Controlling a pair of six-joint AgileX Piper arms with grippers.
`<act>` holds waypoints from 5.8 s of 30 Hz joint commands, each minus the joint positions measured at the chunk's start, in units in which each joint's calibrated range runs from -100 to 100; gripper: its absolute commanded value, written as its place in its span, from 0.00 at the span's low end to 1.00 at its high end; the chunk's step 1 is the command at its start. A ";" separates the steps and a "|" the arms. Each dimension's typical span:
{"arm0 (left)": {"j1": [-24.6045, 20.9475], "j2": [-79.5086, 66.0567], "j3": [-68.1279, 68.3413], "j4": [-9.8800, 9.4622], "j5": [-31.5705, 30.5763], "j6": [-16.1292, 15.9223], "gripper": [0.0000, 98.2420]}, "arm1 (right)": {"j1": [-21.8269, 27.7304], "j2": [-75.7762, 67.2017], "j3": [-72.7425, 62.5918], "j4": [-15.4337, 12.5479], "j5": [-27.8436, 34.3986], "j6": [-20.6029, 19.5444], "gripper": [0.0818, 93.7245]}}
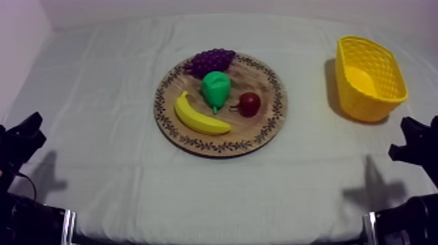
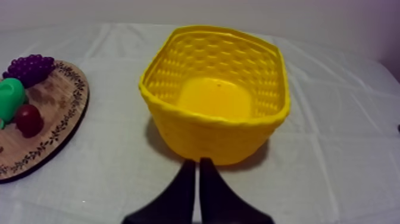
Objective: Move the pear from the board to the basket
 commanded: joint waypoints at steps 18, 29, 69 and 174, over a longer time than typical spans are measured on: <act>-0.01 0.00 0.03 -0.01 -0.01 0.01 0.00 | -0.07 -0.01 0.14 -0.10 -0.21 3.09 0.00; -0.01 0.00 0.03 -0.01 -0.01 0.01 0.00 | -0.06 -0.01 -1.95 -1.37 1.04 -0.50 0.00; -0.01 0.00 0.03 -0.01 -0.01 0.01 0.00 | -6.88 64.42 -84.61 -10.76 29.64 -7.53 0.00; -0.01 0.00 0.03 -0.01 -0.01 0.01 0.00 | -30.06 123.29 -114.92 -4.26 46.04 -19.02 0.36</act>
